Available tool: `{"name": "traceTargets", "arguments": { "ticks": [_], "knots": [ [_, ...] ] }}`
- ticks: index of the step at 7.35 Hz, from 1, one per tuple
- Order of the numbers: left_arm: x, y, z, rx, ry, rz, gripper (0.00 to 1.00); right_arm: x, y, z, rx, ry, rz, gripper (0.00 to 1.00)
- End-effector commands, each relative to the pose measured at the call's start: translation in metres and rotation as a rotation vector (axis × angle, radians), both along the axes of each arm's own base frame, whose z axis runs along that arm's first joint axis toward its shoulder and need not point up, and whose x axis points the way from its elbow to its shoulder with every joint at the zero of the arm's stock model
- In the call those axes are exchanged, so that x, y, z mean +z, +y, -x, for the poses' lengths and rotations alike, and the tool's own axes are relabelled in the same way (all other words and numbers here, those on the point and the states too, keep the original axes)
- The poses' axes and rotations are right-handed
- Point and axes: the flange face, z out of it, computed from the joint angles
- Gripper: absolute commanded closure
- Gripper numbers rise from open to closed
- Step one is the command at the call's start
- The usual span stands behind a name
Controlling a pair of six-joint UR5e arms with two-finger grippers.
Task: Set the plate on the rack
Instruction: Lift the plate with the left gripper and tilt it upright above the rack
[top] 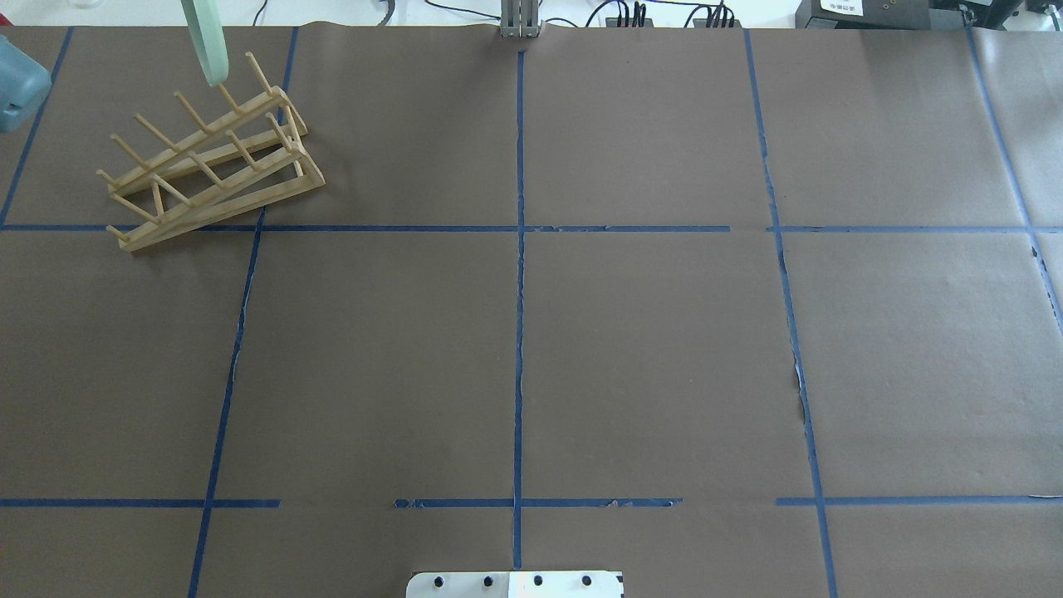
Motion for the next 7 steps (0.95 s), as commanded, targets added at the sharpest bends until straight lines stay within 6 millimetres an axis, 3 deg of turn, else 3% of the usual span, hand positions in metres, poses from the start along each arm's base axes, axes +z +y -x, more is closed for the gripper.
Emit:
{"name": "traceTargets", "arguments": {
  "ticks": [1, 5, 7],
  "knots": [
    [0.023, 0.008, -0.012, -0.013, 0.063, -0.052, 1.0, 0.0, 0.0, 0.0, 0.0, 0.0, 0.0, 0.0],
    [0.033, 0.009, -0.033, 0.014, 0.042, -0.061, 1.0, 0.0, 0.0, 0.0, 0.0, 0.0, 0.0, 0.0],
    [0.055, 0.02, -0.034, 0.024, 0.038, -0.06, 1.0, 0.0, 0.0, 0.0, 0.0, 0.0, 0.0, 0.0]
  ]
}}
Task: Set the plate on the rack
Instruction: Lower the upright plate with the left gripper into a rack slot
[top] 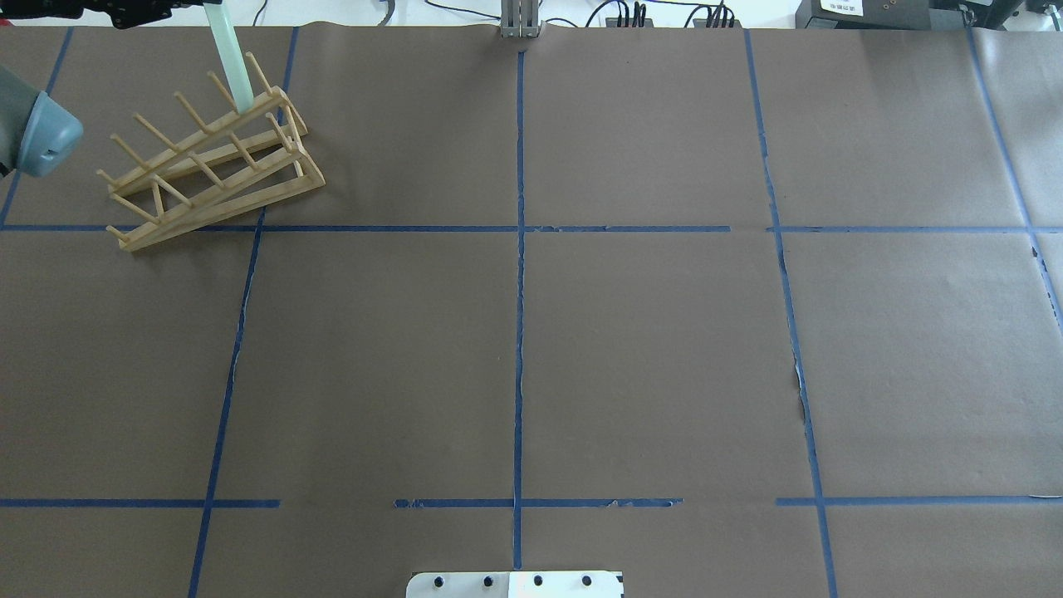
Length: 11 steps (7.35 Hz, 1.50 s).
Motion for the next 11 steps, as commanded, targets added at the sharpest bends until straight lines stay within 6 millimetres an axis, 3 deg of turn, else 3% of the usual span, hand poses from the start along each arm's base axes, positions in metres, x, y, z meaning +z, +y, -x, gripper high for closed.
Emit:
{"name": "traceTargets", "arguments": {
  "ticks": [1, 5, 11],
  "knots": [
    [0.023, 0.013, -0.001, 0.011, 0.001, -0.007, 1.0, 0.0, 0.0, 0.0, 0.0, 0.0, 0.001, 0.0],
    [0.029, 0.014, -0.011, 0.02, -0.003, 0.003, 1.0, 0.0, 0.0, 0.0, 0.0, 0.0, -0.001, 0.0],
    [0.04, -0.001, -0.039, -0.001, -0.025, 0.018, 1.0, 0.0, 0.0, 0.0, 0.0, 0.0, -0.001, 0.0]
  ]
}}
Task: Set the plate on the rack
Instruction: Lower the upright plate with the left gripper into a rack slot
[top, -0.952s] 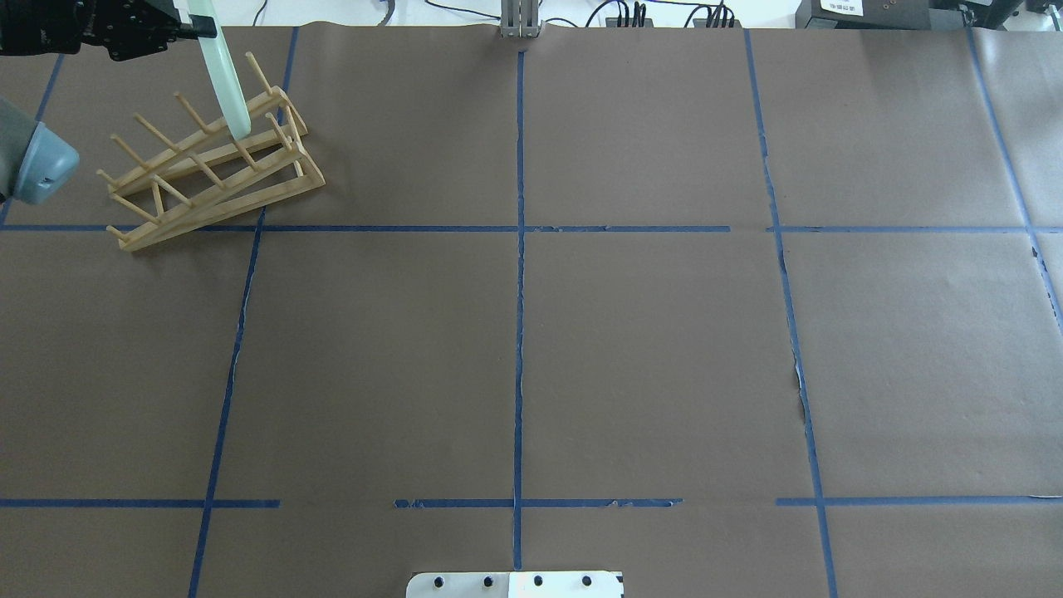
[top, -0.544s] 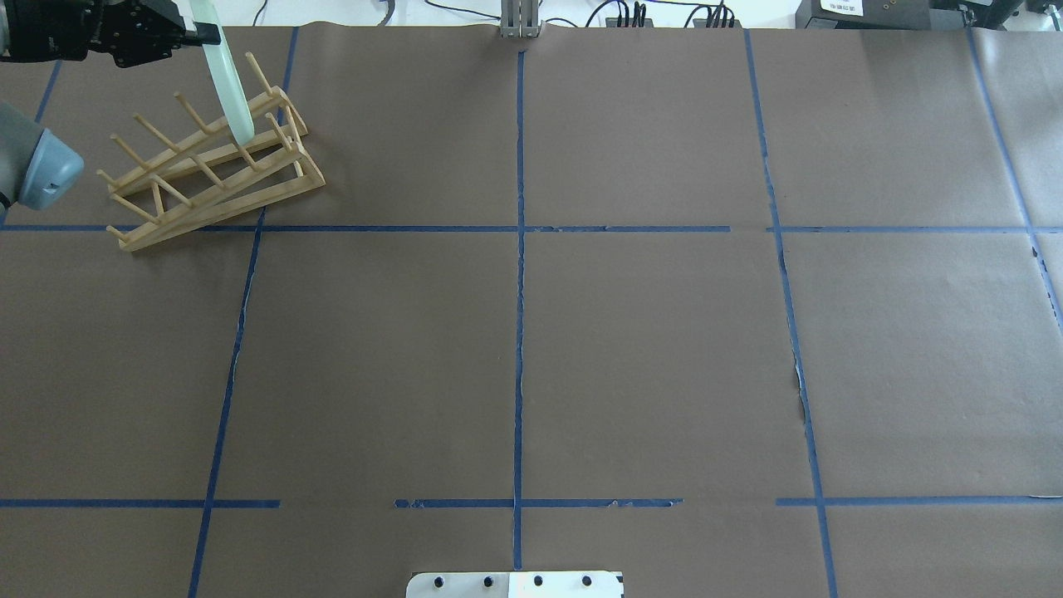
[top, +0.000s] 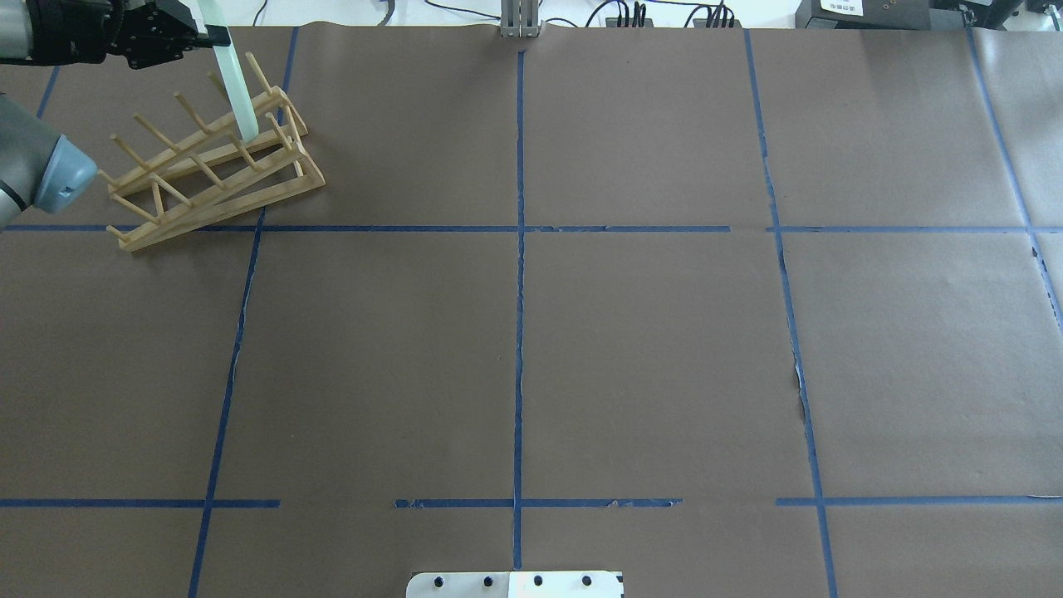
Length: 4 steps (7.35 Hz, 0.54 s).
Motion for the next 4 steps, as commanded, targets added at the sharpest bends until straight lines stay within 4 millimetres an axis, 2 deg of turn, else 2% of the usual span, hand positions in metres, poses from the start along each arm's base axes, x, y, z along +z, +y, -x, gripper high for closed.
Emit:
{"name": "traceTargets", "arguments": {
  "ticks": [1, 4],
  "knots": [
    [-0.0012, 0.0004, -0.0136, 0.0, 0.002, 0.001, 1.0, 0.0008, 0.0009, 0.0, 0.0, 0.0, 0.003, 0.0],
    [0.0029, 0.0028, -0.0169, 0.005, -0.001, 0.006, 1.0, 0.0, 0.0, 0.0, 0.0, 0.0, 0.0, 0.0]
  ]
}}
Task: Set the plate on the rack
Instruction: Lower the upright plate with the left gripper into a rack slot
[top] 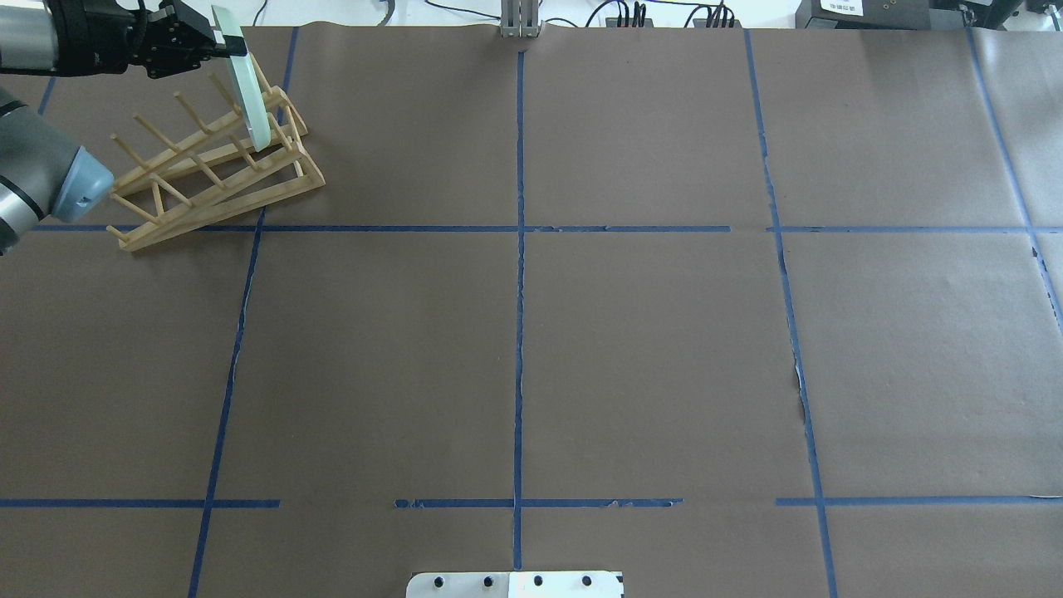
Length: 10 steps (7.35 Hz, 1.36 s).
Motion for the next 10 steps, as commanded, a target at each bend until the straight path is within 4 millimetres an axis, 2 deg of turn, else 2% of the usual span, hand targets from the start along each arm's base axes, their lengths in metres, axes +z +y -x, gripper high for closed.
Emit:
{"name": "traceTargets", "arguments": {
  "ticks": [1, 3, 6, 7, 9, 10],
  "knots": [
    [0.003, 0.001, -0.001, 0.001, -0.002, 0.003, 1.0, 0.0, 0.0, 0.0, 0.0, 0.0, -0.001, 0.0],
    [0.004, 0.001, -0.002, -0.001, -0.017, -0.021, 0.97, 0.0, 0.0, 0.0, 0.0, 0.0, -0.001, 0.0],
    [0.005, 0.001, -0.001, -0.008, -0.016, -0.021, 0.17, 0.0, 0.0, 0.0, 0.0, 0.0, -0.001, 0.0],
    [0.004, 0.001, 0.0, -0.017, -0.015, -0.022, 0.01, 0.0, 0.0, 0.0, 0.0, 0.0, -0.001, 0.0],
    [-0.004, 0.0, 0.01, -0.033, -0.007, -0.037, 0.01, 0.0, 0.0, 0.0, 0.0, 0.0, -0.001, 0.0],
    [0.003, -0.002, 0.022, -0.052, -0.021, -0.034, 0.01, 0.0, 0.0, 0.0, 0.0, 0.0, 0.0, 0.0]
  ]
}}
